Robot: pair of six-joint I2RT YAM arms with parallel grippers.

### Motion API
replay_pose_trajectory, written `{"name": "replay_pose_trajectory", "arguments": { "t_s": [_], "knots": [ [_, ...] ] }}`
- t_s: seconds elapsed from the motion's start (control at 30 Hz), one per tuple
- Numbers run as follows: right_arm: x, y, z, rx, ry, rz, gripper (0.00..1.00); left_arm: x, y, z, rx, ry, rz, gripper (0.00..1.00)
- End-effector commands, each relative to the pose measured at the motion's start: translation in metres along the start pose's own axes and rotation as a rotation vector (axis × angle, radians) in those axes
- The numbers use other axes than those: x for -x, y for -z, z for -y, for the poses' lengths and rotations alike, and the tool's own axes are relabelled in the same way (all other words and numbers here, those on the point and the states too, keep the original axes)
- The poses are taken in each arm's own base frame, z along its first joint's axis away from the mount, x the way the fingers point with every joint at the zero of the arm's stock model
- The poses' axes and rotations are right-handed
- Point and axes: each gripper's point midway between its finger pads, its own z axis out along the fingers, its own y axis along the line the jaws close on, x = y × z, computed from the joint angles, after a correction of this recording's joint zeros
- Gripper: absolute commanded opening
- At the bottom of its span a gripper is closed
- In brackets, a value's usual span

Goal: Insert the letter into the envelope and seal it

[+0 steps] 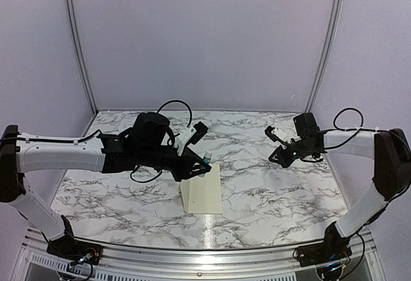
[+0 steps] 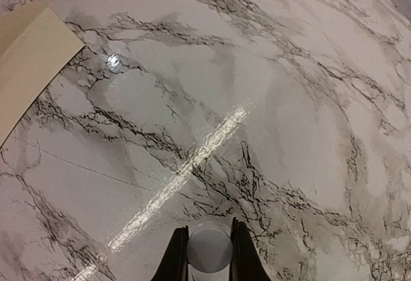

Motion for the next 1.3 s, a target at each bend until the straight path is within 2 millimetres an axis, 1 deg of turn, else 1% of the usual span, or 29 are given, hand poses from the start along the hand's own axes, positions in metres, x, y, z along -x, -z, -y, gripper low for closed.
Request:
{"name": "replay_pose_trajectory", "arguments": {
  "t_s": [0.0, 0.23, 0.33, 0.57, 0.77, 0.83, 0.9, 1.03, 1.13, 1.27],
  "knots": [
    [-0.006, -0.009, 0.011, -0.008, -0.03, -0.001, 0.1, 0.016, 0.001, 0.001, -0.004, -0.011, 0.052, 0.0],
    [-0.024, -0.026, 0.012, 0.007, -0.054, -0.057, 0.12, 0.006, -0.001, 0.0, -0.016, -0.007, 0.049, 0.0],
    [-0.028, -0.031, 0.013, 0.011, -0.062, -0.072, 0.14, 0.004, -0.002, -0.001, -0.019, -0.007, 0.047, 0.0],
    [-0.038, -0.04, 0.013, 0.021, -0.078, -0.109, 0.16, 0.001, -0.004, -0.004, -0.026, -0.001, 0.045, 0.0],
    [-0.04, -0.041, 0.011, 0.033, -0.087, -0.121, 0.31, -0.002, -0.004, -0.005, -0.026, 0.002, 0.039, 0.0],
    [-0.038, -0.04, 0.01, 0.04, -0.09, -0.115, 0.37, -0.004, -0.005, -0.005, -0.029, 0.004, 0.036, 0.0],
    [-0.034, -0.038, 0.008, 0.047, -0.091, -0.104, 0.39, -0.003, -0.005, -0.004, -0.031, 0.005, 0.036, 0.0],
    [-0.017, -0.024, 0.008, 0.047, -0.088, -0.06, 0.43, 0.0, -0.003, -0.004, -0.027, 0.009, 0.046, 0.0],
    [0.004, -0.005, 0.009, 0.023, -0.057, -0.009, 0.45, 0.008, 0.001, -0.006, -0.011, 0.008, 0.068, 0.0],
    [0.037, 0.032, 0.011, -0.019, -0.026, 0.089, 0.47, 0.026, 0.003, -0.008, 0.013, 0.022, 0.108, 0.0]
  ]
}}
